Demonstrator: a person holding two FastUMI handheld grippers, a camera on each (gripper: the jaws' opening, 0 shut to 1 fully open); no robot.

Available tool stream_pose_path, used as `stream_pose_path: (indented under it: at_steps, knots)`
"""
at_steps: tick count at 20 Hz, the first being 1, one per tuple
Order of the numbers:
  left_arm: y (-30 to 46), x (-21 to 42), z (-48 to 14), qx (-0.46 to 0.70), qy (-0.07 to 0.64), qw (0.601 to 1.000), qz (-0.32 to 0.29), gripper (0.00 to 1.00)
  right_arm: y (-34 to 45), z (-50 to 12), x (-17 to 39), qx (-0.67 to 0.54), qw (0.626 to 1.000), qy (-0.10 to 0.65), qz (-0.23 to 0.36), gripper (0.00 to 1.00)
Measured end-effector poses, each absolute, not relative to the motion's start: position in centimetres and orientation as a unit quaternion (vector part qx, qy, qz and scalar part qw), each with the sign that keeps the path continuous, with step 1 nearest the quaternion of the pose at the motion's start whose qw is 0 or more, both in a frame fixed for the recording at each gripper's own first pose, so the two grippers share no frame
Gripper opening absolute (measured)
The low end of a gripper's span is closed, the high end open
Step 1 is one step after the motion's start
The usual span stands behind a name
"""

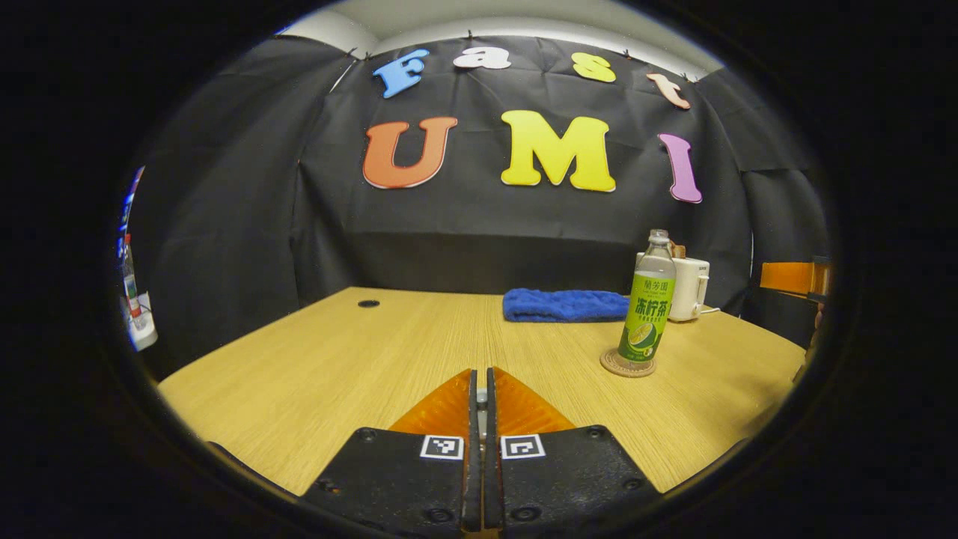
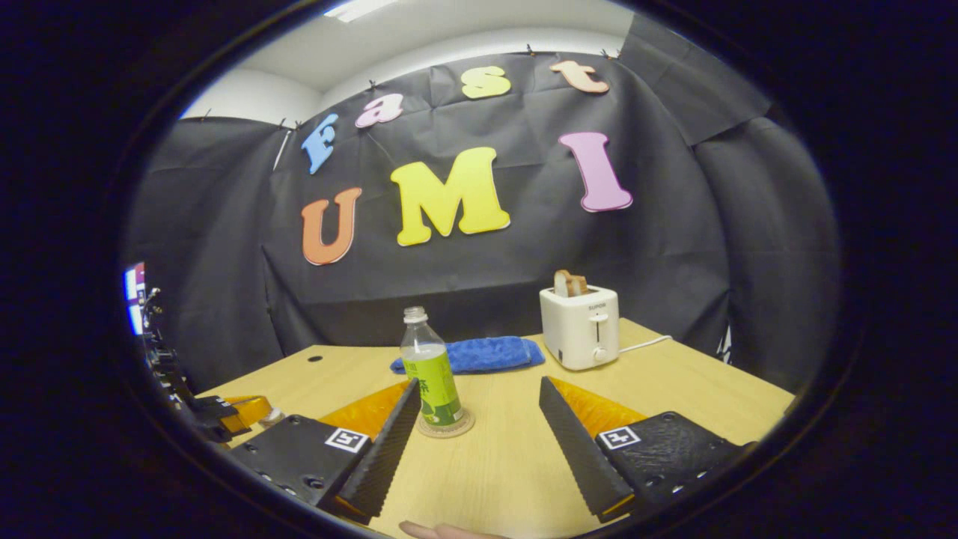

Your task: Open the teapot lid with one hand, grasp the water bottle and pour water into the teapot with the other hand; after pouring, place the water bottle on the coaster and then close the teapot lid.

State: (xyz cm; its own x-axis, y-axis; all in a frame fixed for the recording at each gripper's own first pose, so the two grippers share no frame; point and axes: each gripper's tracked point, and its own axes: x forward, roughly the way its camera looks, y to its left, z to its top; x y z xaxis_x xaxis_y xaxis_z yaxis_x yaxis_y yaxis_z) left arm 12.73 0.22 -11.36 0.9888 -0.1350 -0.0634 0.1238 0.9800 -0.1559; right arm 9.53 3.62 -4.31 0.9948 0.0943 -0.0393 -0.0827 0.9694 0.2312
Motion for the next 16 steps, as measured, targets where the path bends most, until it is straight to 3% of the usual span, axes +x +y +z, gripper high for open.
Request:
stream_pose_path:
  at_steps: [3,4,13,15,16]
  knots:
    - [0.4,12.2,-11.0,-0.055,0.025,0.997,-0.056,0.05,4.0,-3.6,8.3,0.1,0.994,0.024,0.039,0.92]
    - [0.4,12.3,-11.1,-0.046,0.021,0.997,-0.05,0.05,4.1,-3.3,7.9,0.094,0.994,0.025,0.038,0.95]
    - [-1.2,13.4,-10.8,-0.047,0.028,0.998,-0.033,0.08,1.1,-2.6,1.7,0.073,0.996,0.04,-0.015,0.95]
    - [-1.8,13.4,-10.7,-0.041,0.035,0.998,-0.038,0.24,0.6,-3.1,1.7,0.083,0.995,0.053,-0.026,0.95]
    - [-1.9,13.2,-10.8,-0.039,0.043,0.998,-0.034,0.4,0.7,-2.9,1.9,0.087,0.994,0.054,-0.022,0.95]
